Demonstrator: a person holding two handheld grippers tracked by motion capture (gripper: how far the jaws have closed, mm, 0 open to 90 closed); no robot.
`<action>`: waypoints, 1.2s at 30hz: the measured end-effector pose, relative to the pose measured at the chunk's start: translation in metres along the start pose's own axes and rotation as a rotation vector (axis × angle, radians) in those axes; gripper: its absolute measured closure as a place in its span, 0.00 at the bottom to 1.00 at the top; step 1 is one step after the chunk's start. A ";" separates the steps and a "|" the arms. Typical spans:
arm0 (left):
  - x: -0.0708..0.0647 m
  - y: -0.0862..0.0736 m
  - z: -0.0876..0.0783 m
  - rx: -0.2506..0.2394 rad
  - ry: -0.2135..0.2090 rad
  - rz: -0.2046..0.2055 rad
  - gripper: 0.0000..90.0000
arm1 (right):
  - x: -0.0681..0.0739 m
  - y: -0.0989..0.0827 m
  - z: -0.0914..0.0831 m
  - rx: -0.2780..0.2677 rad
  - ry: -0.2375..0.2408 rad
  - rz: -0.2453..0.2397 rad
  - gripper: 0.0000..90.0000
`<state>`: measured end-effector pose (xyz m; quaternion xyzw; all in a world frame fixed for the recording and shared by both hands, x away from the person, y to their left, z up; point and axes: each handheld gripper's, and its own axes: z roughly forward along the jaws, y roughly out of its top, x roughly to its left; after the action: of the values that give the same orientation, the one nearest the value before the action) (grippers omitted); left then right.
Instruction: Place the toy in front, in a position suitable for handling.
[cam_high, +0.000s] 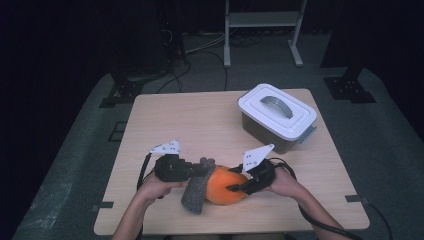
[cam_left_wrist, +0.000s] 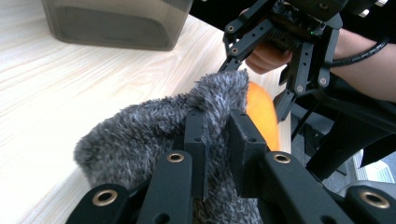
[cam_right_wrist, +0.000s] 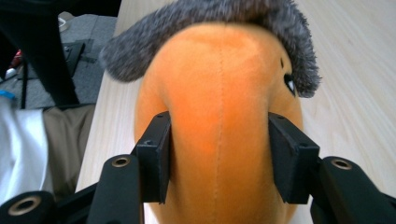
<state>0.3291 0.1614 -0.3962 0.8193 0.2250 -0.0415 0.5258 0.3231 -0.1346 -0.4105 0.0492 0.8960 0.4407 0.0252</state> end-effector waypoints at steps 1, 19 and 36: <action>0.000 0.000 0.000 0.000 0.000 0.000 0.87 | 0.000 0.000 0.000 0.000 0.000 0.000 0.51; -0.022 0.028 0.047 0.004 -0.088 0.030 0.87 | 0.015 -0.027 -0.046 0.065 -0.113 0.195 0.28; -0.014 0.013 0.042 0.021 -0.069 0.017 0.87 | 0.020 -0.031 -0.041 -0.008 -0.108 0.104 0.51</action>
<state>0.3294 0.1158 -0.3994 0.8248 0.1995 -0.0675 0.5247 0.2980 -0.1836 -0.4103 0.1192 0.8877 0.4418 0.0508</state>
